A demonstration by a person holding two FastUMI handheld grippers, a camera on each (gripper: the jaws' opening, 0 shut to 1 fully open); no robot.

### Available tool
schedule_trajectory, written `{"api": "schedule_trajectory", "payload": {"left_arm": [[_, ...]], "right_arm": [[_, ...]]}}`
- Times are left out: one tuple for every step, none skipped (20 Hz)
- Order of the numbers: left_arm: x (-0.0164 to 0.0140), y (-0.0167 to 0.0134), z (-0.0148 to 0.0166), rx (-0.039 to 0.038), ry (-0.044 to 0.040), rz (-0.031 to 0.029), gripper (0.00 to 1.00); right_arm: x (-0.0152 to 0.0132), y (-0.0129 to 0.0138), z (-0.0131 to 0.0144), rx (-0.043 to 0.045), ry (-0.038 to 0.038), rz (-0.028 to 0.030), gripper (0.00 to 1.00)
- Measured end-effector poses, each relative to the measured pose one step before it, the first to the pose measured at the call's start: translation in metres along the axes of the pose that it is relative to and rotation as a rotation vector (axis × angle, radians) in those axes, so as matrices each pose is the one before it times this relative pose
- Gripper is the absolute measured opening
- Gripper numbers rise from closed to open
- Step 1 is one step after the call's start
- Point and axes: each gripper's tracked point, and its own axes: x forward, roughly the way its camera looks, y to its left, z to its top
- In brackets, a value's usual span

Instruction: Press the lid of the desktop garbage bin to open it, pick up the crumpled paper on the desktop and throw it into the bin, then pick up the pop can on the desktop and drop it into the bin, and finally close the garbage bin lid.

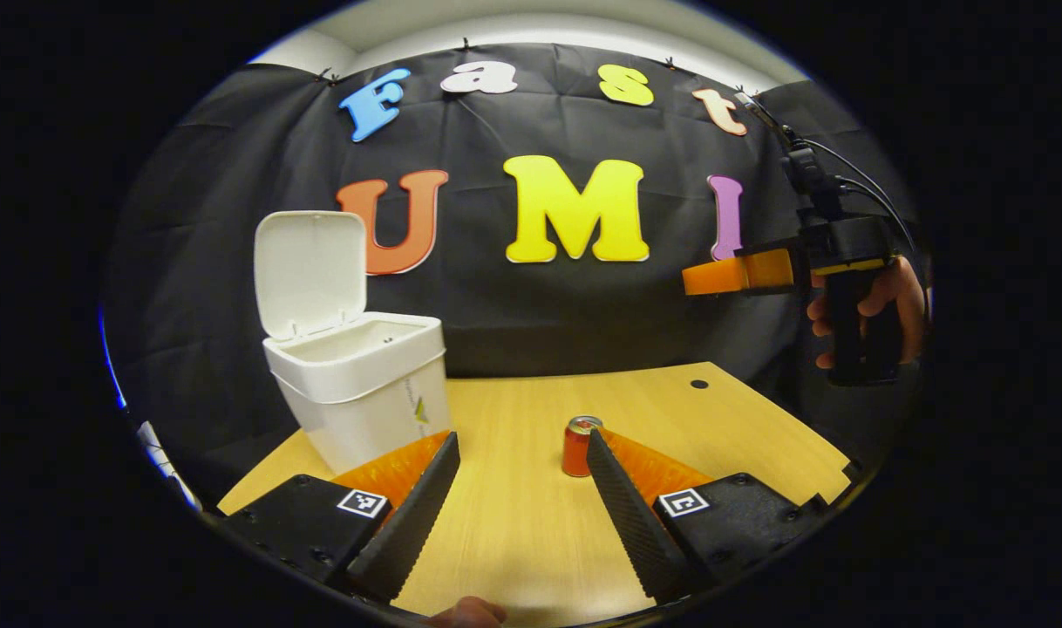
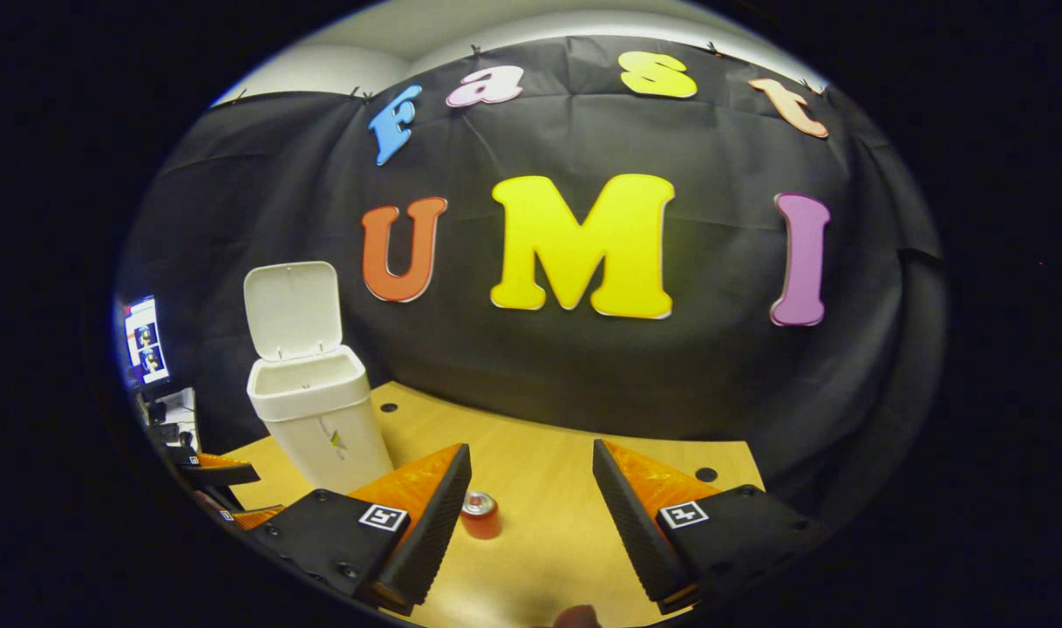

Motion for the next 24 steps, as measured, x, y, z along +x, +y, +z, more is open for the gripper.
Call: {"api": "schedule_trajectory", "payload": {"left_arm": [[0.007,-0.01075,-0.00456,0.01021,0.00267,-0.0254,0.97],[0.00969,-0.00752,-0.00531,0.01038,0.00791,-0.01349,0.97],[0.01047,-0.00544,-0.0074,0.00563,0.0102,-0.01016,0.97],[0.01168,-0.00575,-0.00729,0.00048,0.01199,-0.01951,0.97],[0.00816,-0.00707,-0.00776,-0.00112,0.01424,-0.01872,0.97],[0.00702,-0.00477,-0.00574,0.00192,0.0061,-0.00965,0.97],[0.00778,-0.00483,-0.00479,0.00195,0.00418,-0.0103,0.98],[0.008,-0.00344,-0.00734,-0.00033,0.00641,-0.00859,0.97],[0.00762,-0.00235,-0.00778,0.00059,0.01248,-0.00426,0.98],[0.00693,-0.00017,-0.00614,0.00066,0.00948,0.00465,0.98],[0.00724,-0.00016,-0.00438,-0.00135,0.00246,0.0076,0.98],[0.00578,0.0015,-0.00361,-0.00472,0.00077,0.00918,0.98],[0.00707,0.00014,-0.0045,-0.00801,0.00242,0.00742,0.98],[0.00921,-0.00135,-0.00454,-0.00775,0.00794,-0.0007,0.97],[0.00848,-0.00177,-0.00377,-0.00285,0.00679,0.00051,0.97],[0.0087,0.0016,-0.00405,-0.00045,0.00522,0.00591,0.97],[0.00979,0.00093,-0.00402,-0.00546,0.0048,0.00564,0.97],[0.00995,0.00063,-0.00439,-0.01333,0.00869,0.00128,0.98],[0.00906,-0.00058,-0.0056,-0.01301,0.01204,0.00431,0.97],[0.00928,0.0013,-0.00402,-0.00987,0.00829,0.00776,0.98],[0.00774,0.00061,-0.00408,-0.00764,0.01012,0.00504,0.97],[0.00605,0.00067,-0.00312,-0.00326,0.00714,0.0068,0.97],[0.00804,0.00171,-0.00414,-0.00164,0.00754,0.0048,0.98],[0.00511,0.00111,-0.00281,-0.0004,0.00714,0.00387,0.98]], "right_arm": [[-0.00867,-0.01588,-0.01187,0.01612,0.02228,-0.02637,0.89],[-0.01021,-0.00971,-0.00908,0.02399,0.01615,-0.00664,0.89],[-0.00882,-0.00836,-0.00875,0.0207,0.0103,-0.00968,0.89],[-0.00704,-0.01096,-0.00892,0.00911,0.01191,-0.02209,0.89],[-0.00569,-0.01199,-0.00939,-0.00022,0.01387,-0.02274,0.87],[-0.00616,-0.00972,-0.00816,-0.00074,0.01117,-0.02417,0.89],[-0.00411,-0.00801,-0.00707,0.00143,0.01002,-0.01695,0.89],[-0.00458,-0.00622,-0.00769,-0.0016,0.0147,-0.00985,0.89],[-0.00174,-0.00575,-0.01086,-0.00866,0.01983,-0.0095,0.89],[-0.0023,-0.00496,-0.00811,-0.00787,0.01752,-0.00806,0.87],[-0.00228,-0.0035,-0.00474,-0.00399,0.00847,-0.00545,0.89],[-0.00089,-0.00322,-0.00405,-0.00185,0.00618,-0.00715,0.89],[-0.00138,-0.00321,-0.00588,-0.0015,0.01264,-0.00644,0.89],[0.00015,-0.00117,-0.00624,0.00061,0.01321,-0.00101,0.89],[0.00076,0.00061,-0.00469,-0.00163,0.01293,0.00095,0.89],[0.00132,0.00066,-0.00359,-0.00347,0.01114,0.00172,0.89],[0.00062,0.00055,-0.00423,-0.00323,0.01159,0.00308,0.89],[0.00023,0.00003,-0.00267,-0.00123,0.00829,0.00541,0.89],[-0.00014,0.00017,-0.00223,0.00261,0.00705,0.00301,0.89],[-0.00064,-0.00272,-0.0022,0.00703,0.00512,-0.00381,0.89],[-0.00059,-0.00324,-0.00233,0.00992,0.00666,-0.00461,0.89],[0.00126,-0.0038,-0.00357,0.00384,0.01378,-0.00778,0.89],[0.00045,-0.00389,-0.00556,0.00207,0.0142,-0.00412,0.89],[0.00065,-0.00376,-0.00546,0.00098,0.01657,-0.00238,0.89]]}}
